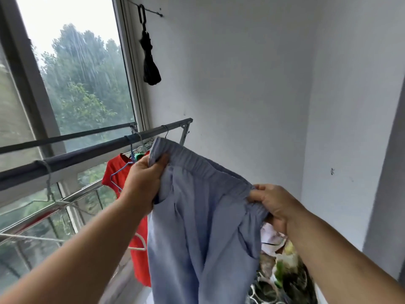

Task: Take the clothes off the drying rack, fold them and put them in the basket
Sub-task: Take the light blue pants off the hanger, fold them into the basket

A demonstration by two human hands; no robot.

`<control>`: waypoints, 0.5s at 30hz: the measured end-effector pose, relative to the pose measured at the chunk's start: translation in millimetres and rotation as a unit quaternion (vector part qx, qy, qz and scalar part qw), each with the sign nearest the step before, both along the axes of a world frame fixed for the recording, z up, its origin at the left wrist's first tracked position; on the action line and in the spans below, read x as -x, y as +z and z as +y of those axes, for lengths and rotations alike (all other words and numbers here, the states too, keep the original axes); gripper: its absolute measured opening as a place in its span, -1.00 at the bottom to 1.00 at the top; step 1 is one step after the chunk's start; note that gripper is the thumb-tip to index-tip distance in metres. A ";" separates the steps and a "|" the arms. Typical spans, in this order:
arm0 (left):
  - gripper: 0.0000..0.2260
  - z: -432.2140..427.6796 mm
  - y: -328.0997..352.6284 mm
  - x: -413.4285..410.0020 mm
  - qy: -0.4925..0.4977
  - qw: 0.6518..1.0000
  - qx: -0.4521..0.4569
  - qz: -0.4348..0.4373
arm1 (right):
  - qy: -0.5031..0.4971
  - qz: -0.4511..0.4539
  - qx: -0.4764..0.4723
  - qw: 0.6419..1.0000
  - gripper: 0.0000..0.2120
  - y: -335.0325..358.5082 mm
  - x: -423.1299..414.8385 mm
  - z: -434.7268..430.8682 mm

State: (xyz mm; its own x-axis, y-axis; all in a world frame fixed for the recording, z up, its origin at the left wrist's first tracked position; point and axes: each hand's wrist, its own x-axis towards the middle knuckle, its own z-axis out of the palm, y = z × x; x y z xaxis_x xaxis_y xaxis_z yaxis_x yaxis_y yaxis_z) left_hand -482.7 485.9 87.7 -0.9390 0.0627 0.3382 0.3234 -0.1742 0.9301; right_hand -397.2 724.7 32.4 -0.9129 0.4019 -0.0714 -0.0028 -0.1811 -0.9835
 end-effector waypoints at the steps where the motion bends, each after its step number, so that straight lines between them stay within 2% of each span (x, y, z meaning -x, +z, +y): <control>1: -0.85 -5.4 7.0 6.0 0.005 1.000 0.000 0.004 | -0.032 0.016 -0.011 0.999 -0.85 -2.8 2.4 2.5; 4: -0.82 -17.9 19.2 17.5 0.004 1.000 -0.002 0.010 | -0.088 0.064 0.028 0.994 -0.80 -8.8 5.8 7.1; 8: -0.78 -25.8 23.7 23.4 -0.020 1.000 0.017 0.011 | 0.013 0.077 0.100 0.992 -0.54 -10.7 2.2 14.4; 10: -0.80 -29.1 25.6 26.0 -0.032 0.999 0.020 0.018 | 0.092 0.055 0.075 0.991 -0.45 -11.4 -5.2 17.5; 12: -0.83 -32.0 26.3 27.5 -0.041 0.999 0.012 0.024 | 0.159 0.019 0.017 0.987 -0.46 -14.4 -11.9 19.2; 15: -0.87 -35.9 23.5 29.2 -0.041 0.998 0.027 0.031 | 0.153 0.015 0.008 0.988 -0.41 -17.5 -16.0 20.6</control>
State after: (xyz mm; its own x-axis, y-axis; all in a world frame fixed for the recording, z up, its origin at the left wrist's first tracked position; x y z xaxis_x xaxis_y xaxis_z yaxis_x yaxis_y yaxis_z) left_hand -511.9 450.0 111.1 -0.9072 0.1584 0.3898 0.3677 -0.1521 0.9174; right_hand -381.2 745.3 15.0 -0.9932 0.1065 -0.0470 0.0256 -0.1942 -0.9806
